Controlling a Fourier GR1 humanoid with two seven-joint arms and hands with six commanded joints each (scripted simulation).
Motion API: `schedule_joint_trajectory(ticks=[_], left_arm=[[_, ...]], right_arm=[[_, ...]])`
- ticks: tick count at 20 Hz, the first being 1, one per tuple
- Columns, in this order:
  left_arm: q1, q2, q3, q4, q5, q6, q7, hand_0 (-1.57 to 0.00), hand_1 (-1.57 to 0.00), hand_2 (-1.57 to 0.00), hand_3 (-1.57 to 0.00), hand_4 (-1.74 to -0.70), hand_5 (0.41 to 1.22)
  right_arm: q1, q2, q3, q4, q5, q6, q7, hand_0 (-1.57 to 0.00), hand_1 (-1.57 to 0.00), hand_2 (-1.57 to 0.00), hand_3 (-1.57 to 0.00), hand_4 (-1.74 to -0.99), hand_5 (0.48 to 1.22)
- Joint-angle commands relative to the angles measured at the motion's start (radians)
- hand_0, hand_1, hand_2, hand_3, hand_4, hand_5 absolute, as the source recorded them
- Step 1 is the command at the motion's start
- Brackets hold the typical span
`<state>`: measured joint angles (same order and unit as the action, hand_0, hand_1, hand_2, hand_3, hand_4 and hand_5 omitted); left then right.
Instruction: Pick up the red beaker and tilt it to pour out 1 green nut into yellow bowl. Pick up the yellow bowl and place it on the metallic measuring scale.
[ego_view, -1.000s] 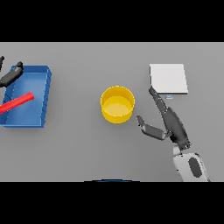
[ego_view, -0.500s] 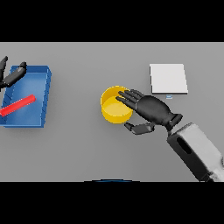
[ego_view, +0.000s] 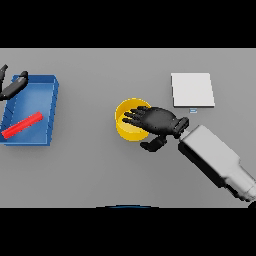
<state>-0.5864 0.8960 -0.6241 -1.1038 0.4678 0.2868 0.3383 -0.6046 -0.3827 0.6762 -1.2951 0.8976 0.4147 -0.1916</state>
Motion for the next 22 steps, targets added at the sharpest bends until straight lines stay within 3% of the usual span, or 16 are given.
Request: schedule_joint_trajectory(ticks=[1,7,13,15,16,18,20,22], left_arm=[[-0.001,-0.002,-0.001,0.002,-0.003,0.003,0.000,0.00,0.00,0.00,0.00,-0.72,0.688],[0.015,0.010,0.007,-0.004,0.005,0.004,-0.011,0.00,0.00,0.00,0.00,-0.72,0.684],[0.011,0.017,0.012,-0.006,0.011,-0.010,-0.021,0.00,0.00,0.00,0.00,-0.71,0.686],[0.038,0.023,0.013,-0.013,0.016,-0.010,-0.042,0.00,0.00,0.00,0.00,-0.71,0.691],[0.027,0.016,0.016,-0.004,0.017,-0.013,-0.037,0.00,0.00,0.00,0.00,-0.72,0.692],[0.027,0.019,0.018,0.000,0.018,-0.013,-0.042,0.00,0.00,0.00,0.00,-0.72,0.692],[0.024,0.016,0.014,-0.011,0.013,-0.008,-0.040,0.00,0.00,0.00,0.00,-0.72,0.696],[0.025,0.024,0.014,-0.021,0.015,-0.007,-0.031,0.00,0.00,0.00,0.00,-0.73,0.699]], right_arm=[[-0.016,0.007,0.008,0.021,0.004,0.006,-0.005,0.00,0.00,0.00,0.00,-1.231,0.703],[-0.084,0.030,0.058,0.112,0.036,0.056,-0.013,0.00,0.00,0.00,0.00,-1.275,0.735],[-0.104,0.077,0.041,0.170,0.013,0.088,0.030,0.00,-0.02,-0.02,-0.04,-1.336,0.810],[-0.106,0.069,0.041,0.166,0.011,0.103,0.023,-0.29,-0.24,-0.18,-0.17,-1.387,0.873],[-0.100,0.061,0.047,0.161,0.016,0.101,0.015,-0.54,-0.47,-0.31,-0.26,-1.420,0.943],[-0.102,0.065,0.056,0.163,0.022,0.092,0.009,-0.91,-0.87,-0.69,-0.46,-1.512,1.043],[-0.104,0.068,0.057,0.156,0.015,0.101,0.009,-1.15,-1.12,-1.01,-0.72,-1.586,1.107],[-0.097,0.057,0.058,0.145,0.010,0.088,0.000,-1.30,-1.28,-1.16,-0.94,-1.640,1.148]])
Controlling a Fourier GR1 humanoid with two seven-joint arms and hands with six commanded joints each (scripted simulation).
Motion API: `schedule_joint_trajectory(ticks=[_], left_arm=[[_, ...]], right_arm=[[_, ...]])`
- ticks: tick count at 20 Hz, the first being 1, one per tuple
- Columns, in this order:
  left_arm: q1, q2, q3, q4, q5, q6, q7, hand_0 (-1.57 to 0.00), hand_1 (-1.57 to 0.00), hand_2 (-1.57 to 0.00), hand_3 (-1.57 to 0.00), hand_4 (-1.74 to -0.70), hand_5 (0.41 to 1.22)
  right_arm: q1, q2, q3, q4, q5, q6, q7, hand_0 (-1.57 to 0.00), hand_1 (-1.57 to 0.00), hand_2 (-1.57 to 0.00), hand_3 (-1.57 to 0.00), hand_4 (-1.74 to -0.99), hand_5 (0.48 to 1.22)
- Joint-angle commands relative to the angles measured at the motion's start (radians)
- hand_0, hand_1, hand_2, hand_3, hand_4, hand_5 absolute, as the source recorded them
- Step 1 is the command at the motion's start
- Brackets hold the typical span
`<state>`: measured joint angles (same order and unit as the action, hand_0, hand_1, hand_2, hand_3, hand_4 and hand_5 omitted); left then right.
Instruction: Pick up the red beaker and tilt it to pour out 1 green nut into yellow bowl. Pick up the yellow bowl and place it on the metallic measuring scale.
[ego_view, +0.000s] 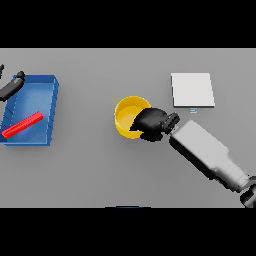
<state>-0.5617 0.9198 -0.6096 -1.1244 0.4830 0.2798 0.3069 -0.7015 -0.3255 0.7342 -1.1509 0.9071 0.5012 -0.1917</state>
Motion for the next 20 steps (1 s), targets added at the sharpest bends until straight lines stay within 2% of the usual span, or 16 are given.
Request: schedule_joint_trajectory(ticks=[1,4,7,10,15,18,20], left_arm=[[-0.002,0.001,-0.002,0.005,-0.002,-0.002,0.004,0.00,0.00,0.00,0.00,-0.73,0.698],[0.001,0.003,-0.003,-0.003,-0.004,-0.002,-0.002,0.00,0.00,0.00,0.00,-0.72,0.697],[0.006,0.007,-0.005,-0.002,-0.003,-0.008,0.002,0.00,0.00,0.00,0.00,-0.72,0.693],[-0.005,0.001,-0.003,0.006,0.001,-0.013,0.015,0.00,0.00,0.00,0.00,-0.72,0.696],[-0.005,0.003,-0.005,0.011,-0.005,-0.012,0.018,0.00,0.00,0.00,0.00,-0.72,0.692],[0.001,0.007,-0.007,0.002,-0.005,-0.014,0.011,0.00,0.00,0.00,0.00,-0.71,0.686],[-0.007,0.009,-0.004,-0.007,-0.004,-0.013,0.011,0.00,0.00,0.00,0.00,-0.72,0.686]], right_arm=[[-0.003,-0.006,0.004,0.001,0.003,-0.007,-0.009,-1.36,-1.34,-1.19,-1.04,-1.660,1.163],[-0.005,-0.004,0.003,-0.005,0.006,-0.023,0.005,-1.46,-1.45,-1.26,-1.22,-1.699,1.191],[-0.010,-0.004,-0.012,0.003,-0.012,-0.031,-0.005,-1.51,-1.51,-1.31,-1.29,-1.720,1.206],[-0.015,-0.025,-0.044,-0.037,-0.045,0.003,-0.001,-1.54,-1.54,-1.33,-1.34,-1.730,1.213],[-0.016,-0.078,-0.105,-0.135,-0.078,0.058,0.042,-1.56,-1.56,-1.43,-1.23,-1.737,1.218],[-0.017,-0.123,-0.154,-0.171,-0.080,0.052,0.067,-1.57,-1.57,-1.46,-1.18,-1.739,1.220],[0.005,-0.146,-0.167,-0.199,-0.081,0.051,0.064,-1.57,-1.57,-1.50,-1.16,-1.740,1.220]])
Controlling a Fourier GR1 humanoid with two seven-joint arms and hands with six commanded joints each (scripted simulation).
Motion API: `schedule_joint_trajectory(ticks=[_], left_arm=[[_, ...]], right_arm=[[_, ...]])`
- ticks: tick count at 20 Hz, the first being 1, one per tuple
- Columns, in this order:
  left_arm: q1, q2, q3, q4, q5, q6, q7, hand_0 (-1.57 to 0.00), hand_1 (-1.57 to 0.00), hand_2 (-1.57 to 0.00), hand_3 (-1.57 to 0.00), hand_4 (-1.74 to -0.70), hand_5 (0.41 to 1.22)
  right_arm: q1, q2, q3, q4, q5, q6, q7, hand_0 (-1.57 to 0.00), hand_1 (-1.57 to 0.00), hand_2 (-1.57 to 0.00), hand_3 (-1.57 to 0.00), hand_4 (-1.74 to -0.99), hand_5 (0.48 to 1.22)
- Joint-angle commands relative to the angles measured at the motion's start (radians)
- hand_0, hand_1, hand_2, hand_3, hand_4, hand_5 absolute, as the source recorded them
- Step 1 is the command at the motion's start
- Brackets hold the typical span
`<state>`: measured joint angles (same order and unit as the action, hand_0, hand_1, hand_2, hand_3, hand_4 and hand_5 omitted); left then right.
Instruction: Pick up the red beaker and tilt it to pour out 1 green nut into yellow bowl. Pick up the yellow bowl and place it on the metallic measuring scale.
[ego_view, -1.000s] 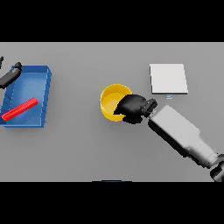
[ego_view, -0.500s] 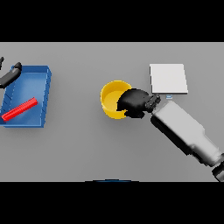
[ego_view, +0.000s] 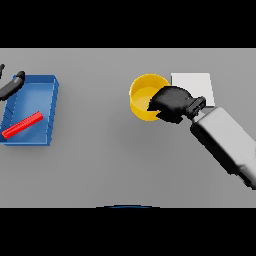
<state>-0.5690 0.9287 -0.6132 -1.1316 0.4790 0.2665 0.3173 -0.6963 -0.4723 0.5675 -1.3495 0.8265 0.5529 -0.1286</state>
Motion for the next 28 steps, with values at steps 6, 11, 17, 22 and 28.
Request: schedule_joint_trajectory(ticks=[6,11,17,22,28], left_arm=[[0.010,0.010,-0.001,-0.027,0.001,0.014,0.012,0.00,0.00,0.00,0.00,-0.73,0.710],[0.005,0.009,-0.006,-0.032,0.000,0.022,0.049,0.00,0.00,0.00,0.00,-0.73,0.724],[0.014,0.018,-0.007,-0.043,0.002,0.025,0.062,0.00,0.00,0.00,0.00,-0.73,0.734],[0.014,0.026,-0.004,-0.048,0.004,0.024,0.068,0.00,0.00,0.00,0.00,-0.72,0.714],[0.033,0.027,-0.006,-0.064,0.004,0.034,0.055,0.00,0.00,0.00,0.00,-0.73,0.714]], right_arm=[[0.011,-0.058,-0.055,0.013,0.024,-0.059,-0.005,-1.57,-1.57,-1.53,-1.15,-1.741,1.221],[-0.008,-0.073,-0.110,0.127,0.026,-0.111,-0.009,-1.57,-1.57,-1.54,-1.15,-1.741,1.221],[-0.045,-0.077,-0.151,0.308,0.057,-0.206,-0.039,-1.57,-1.57,-1.54,-1.15,-1.741,1.221],[-0.067,-0.056,-0.178,0.459,0.074,-0.266,-0.062,-1.57,-1.57,-1.46,-1.27,-1.741,1.221],[-0.099,-0.009,-0.214,0.611,0.069,-0.291,-0.094,-1.55,-1.57,-1.39,-1.41,-1.741,1.221]])
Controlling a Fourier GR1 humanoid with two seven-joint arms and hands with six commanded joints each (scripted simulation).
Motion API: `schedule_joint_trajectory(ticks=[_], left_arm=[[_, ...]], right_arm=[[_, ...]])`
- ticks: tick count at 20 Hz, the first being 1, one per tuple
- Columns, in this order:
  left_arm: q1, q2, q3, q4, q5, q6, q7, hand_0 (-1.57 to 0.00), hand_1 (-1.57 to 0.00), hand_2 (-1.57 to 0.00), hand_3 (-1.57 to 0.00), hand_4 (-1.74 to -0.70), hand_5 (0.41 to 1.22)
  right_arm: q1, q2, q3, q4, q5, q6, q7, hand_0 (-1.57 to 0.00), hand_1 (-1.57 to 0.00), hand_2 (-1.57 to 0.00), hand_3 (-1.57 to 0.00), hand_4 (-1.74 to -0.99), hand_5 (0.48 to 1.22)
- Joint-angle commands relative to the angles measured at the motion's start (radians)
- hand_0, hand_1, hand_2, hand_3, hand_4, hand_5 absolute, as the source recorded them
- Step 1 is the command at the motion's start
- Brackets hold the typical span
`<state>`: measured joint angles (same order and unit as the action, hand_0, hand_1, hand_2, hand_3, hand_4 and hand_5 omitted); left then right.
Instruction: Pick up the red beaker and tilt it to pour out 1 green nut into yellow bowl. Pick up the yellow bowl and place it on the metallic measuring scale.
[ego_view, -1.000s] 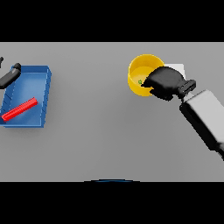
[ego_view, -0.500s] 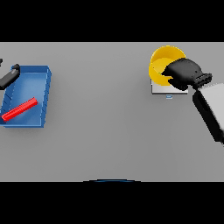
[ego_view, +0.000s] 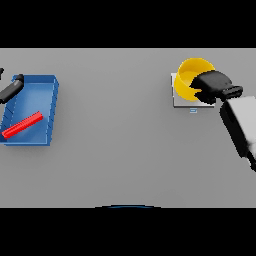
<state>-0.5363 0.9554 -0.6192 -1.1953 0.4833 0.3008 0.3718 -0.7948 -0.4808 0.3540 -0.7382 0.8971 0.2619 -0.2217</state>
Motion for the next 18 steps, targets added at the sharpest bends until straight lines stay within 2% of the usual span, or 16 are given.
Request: schedule_joint_trajectory(ticks=[1,3,5,6,7,8,9,11,12,14,16,18], left_arm=[[-0.002,0.001,0.001,-0.003,0.002,-0.001,0.002,0.00,0.00,0.00,0.00,-0.73,0.713],[-0.016,-0.001,-0.002,0.014,-0.005,-0.009,0.012,0.00,0.00,0.00,0.00,-0.73,0.712],[-0.019,-0.003,-0.002,0.018,-0.003,-0.012,0.019,0.00,0.00,0.00,0.00,-0.73,0.715],[-0.015,-0.004,0.000,0.023,-0.002,-0.015,0.006,0.00,0.00,0.00,0.00,-0.73,0.717],[-0.017,-0.010,0.000,0.022,0.001,-0.013,0.013,0.00,0.00,0.00,0.00,-0.73,0.720],[-0.020,-0.016,-0.002,0.029,0.001,-0.020,0.012,0.00,0.00,0.00,0.00,-0.73,0.723],[-0.016,-0.013,0.001,0.029,0.003,-0.023,0.001,0.00,0.00,0.00,0.00,-0.73,0.728],[-0.017,-0.018,0.000,0.040,0.000,-0.025,-0.005,0.00,0.00,0.00,0.00,-0.73,0.723],[-0.027,-0.020,0.003,0.052,0.000,-0.029,-0.001,0.00,0.00,0.00,0.00,-0.73,0.717],[-0.024,-0.019,-0.004,0.034,-0.005,-0.022,0.001,0.00,0.00,0.00,0.00,-0.72,0.708],[-0.023,-0.021,-0.001,0.044,-0.002,-0.029,-0.006,0.00,0.00,0.00,0.00,-0.72,0.703],[-0.017,-0.015,0.003,0.026,0.005,-0.019,0.001,0.00,0.00,0.00,0.00,-0.72,0.699]], right_arm=[[-0.006,0.005,-0.005,0.015,-0.002,0.006,0.002,-1.53,-1.57,-1.38,-1.44,-1.741,1.221],[-0.005,0.007,-0.010,0.019,-0.001,0.019,-0.003,-1.42,-1.57,-1.36,-1.49,-1.741,1.221],[-0.004,0.003,-0.015,0.017,-0.002,0.036,-0.004,-1.40,-1.57,-1.39,-1.36,-1.741,1.221],[-0.008,0.006,-0.022,0.019,-0.006,0.044,-0.001,-1.33,-1.46,-1.42,-1.20,-1.741,1.221],[-0.005,0.010,-0.029,0.023,-0.010,0.043,-0.012,-1.13,-1.32,-1.33,-1.06,-1.701,1.221],[0.002,0.008,-0.035,0.028,-0.016,0.040,-0.022,-0.90,-1.15,-1.19,-0.94,-1.660,1.143],[0.002,0.007,-0.040,0.028,-0.020,0.051,-0.006,-0.72,-0.98,-1.04,-0.83,-1.619,1.072],[-0.003,0.003,-0.038,0.028,-0.018,0.067,0.005,-0.46,-0.70,-0.80,-0.67,-1.563,0.971],[-0.008,0.004,-0.037,0.026,-0.017,0.074,0.012,-0.37,-0.58,-0.69,-0.61,-1.539,0.933],[-0.012,-0.004,-0.022,0.036,-0.001,0.070,-0.008,-0.24,-0.38,-0.52,-0.53,-1.501,0.877],[-0.020,-0.013,-0.013,0.045,0.007,0.070,-0.039,-0.15,-0.24,-0.37,-0.45,-1.469,0.842],[-0.013,-0.012,-0.012,0.038,0.004,0.086,-0.026,-0.10,-0.16,-0.25,-0.38,-1.442,0.814]])
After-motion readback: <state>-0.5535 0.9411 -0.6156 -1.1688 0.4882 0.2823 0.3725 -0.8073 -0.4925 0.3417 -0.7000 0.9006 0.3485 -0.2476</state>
